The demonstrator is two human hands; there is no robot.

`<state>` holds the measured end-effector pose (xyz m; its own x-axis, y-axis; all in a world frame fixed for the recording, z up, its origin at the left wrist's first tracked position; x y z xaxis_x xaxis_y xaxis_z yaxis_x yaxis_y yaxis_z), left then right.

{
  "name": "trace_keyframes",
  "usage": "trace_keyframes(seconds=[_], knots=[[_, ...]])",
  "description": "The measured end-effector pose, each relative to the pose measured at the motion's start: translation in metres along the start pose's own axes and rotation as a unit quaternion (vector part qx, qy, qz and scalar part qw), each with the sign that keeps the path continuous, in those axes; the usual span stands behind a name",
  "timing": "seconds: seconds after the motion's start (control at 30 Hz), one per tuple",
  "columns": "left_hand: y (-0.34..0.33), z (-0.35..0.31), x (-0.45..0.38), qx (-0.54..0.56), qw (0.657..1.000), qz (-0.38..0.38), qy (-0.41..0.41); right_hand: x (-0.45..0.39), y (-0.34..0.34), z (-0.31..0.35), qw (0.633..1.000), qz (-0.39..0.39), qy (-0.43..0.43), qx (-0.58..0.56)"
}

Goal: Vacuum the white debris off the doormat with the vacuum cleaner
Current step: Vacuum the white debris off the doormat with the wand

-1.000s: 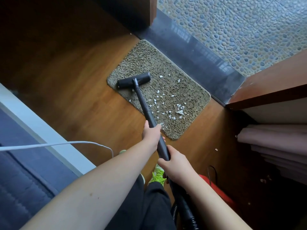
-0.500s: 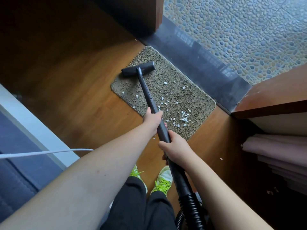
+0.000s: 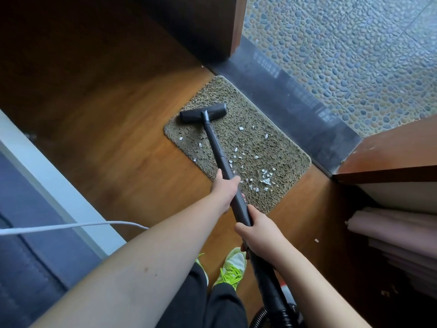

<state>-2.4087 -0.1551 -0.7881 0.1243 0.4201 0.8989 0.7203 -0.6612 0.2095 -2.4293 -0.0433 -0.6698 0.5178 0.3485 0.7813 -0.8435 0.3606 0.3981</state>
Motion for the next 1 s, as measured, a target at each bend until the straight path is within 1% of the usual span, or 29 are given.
trace_keyframes(seconds=[0.17, 0.5, 0.77, 1.0], knots=[[-0.007, 0.038, 0.011, -0.013, 1.000, -0.018, 0.019, 0.019, 0.001, -0.028, 0.999, 0.012, 0.001, 0.040], [-0.015, 0.084, 0.030, -0.027, 0.999, -0.010, 0.036, 0.053, -0.004, -0.060, 0.999, 0.024, -0.003, 0.044], [-0.009, 0.085, 0.055, -0.004, 0.999, -0.015, 0.036, 0.064, 0.000, -0.067, 0.998, 0.016, 0.005, 0.064], [0.011, 0.081, 0.037, -0.002, 0.999, -0.041, 0.031, 0.054, -0.010, -0.049, 0.997, 0.027, 0.021, 0.070]])
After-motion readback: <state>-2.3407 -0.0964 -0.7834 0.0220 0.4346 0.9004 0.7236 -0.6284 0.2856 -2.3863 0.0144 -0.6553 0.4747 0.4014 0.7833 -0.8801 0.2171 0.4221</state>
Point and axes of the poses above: each hand's wrist, its own x-axis away from the middle knuckle, its own y-axis out of the back of the hand, z = x × y, the point moved 9 cm from there along -x, towards the middle knuckle, and after that the axes turned 8 degrees about -z, right-handed, at the moved point
